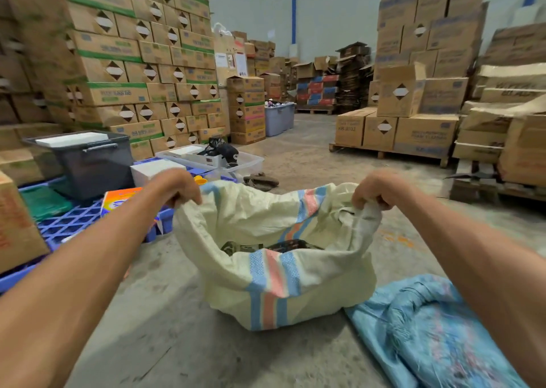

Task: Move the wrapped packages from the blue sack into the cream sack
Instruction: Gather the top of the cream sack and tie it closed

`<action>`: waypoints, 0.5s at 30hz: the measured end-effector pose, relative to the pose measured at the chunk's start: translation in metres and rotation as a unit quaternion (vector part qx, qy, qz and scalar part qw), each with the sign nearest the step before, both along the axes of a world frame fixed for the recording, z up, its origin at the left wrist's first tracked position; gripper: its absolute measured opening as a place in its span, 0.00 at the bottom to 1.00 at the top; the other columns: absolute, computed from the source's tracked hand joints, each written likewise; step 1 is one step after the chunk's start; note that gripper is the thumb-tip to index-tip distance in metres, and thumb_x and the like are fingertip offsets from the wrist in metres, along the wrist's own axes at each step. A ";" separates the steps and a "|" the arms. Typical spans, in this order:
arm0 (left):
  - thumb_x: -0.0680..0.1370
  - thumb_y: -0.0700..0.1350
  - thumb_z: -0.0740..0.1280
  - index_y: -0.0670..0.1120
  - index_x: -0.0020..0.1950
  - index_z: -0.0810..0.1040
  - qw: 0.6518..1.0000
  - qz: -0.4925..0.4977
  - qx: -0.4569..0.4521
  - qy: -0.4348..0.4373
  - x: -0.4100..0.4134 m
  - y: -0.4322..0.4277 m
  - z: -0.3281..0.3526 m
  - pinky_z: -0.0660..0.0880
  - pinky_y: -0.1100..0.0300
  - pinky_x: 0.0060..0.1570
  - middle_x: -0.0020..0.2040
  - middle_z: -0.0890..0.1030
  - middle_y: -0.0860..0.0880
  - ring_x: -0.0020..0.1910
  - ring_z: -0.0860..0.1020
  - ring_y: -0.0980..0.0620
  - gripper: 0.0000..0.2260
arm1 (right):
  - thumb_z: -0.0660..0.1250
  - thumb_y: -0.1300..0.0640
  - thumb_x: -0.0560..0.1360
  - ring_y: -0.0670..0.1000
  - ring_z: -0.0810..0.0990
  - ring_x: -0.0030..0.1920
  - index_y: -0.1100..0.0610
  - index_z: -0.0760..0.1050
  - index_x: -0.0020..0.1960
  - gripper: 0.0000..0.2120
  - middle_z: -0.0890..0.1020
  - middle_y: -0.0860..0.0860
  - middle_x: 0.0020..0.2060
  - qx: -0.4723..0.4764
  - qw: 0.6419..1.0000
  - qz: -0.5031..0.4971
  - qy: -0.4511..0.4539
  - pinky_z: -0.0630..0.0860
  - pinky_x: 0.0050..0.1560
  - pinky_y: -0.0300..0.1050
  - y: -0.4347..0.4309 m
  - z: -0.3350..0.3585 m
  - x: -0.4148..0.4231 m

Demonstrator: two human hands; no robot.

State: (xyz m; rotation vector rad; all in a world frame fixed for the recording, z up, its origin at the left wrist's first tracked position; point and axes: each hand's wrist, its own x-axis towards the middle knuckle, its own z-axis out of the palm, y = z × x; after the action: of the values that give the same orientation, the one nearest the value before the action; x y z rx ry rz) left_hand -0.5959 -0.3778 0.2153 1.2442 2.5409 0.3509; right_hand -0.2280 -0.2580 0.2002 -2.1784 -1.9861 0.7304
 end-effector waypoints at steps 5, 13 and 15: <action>0.76 0.42 0.65 0.44 0.55 0.80 0.907 -0.013 0.053 0.418 -0.013 -0.018 -0.023 0.76 0.57 0.40 0.52 0.80 0.45 0.52 0.80 0.45 0.09 | 0.69 0.55 0.74 0.58 0.77 0.47 0.61 0.75 0.46 0.09 0.77 0.58 0.49 0.323 0.920 -0.005 -0.225 0.81 0.43 0.51 0.001 -0.017 0.023; 0.74 0.32 0.61 0.38 0.46 0.74 0.906 0.110 0.164 -0.375 -0.013 -0.011 0.022 0.81 0.52 0.37 0.38 0.78 0.41 0.38 0.77 0.44 0.04 | 0.65 0.61 0.73 0.58 0.82 0.50 0.63 0.76 0.54 0.11 0.82 0.60 0.54 0.010 0.883 -0.090 0.460 0.81 0.55 0.56 -0.009 0.013 0.024; 0.69 0.32 0.69 0.40 0.53 0.74 0.885 0.082 0.180 -0.421 -0.010 -0.009 0.038 0.80 0.48 0.45 0.47 0.79 0.42 0.45 0.78 0.44 0.14 | 0.69 0.54 0.73 0.58 0.82 0.53 0.61 0.77 0.55 0.14 0.83 0.59 0.52 -0.035 0.801 -0.054 0.595 0.78 0.60 0.57 -0.017 0.030 0.019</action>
State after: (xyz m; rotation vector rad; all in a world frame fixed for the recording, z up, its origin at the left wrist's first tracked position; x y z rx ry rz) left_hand -0.6059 -0.3863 0.2535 0.7170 1.8433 1.1589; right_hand -0.2095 -0.2749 0.2299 -1.1745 -1.1164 1.6020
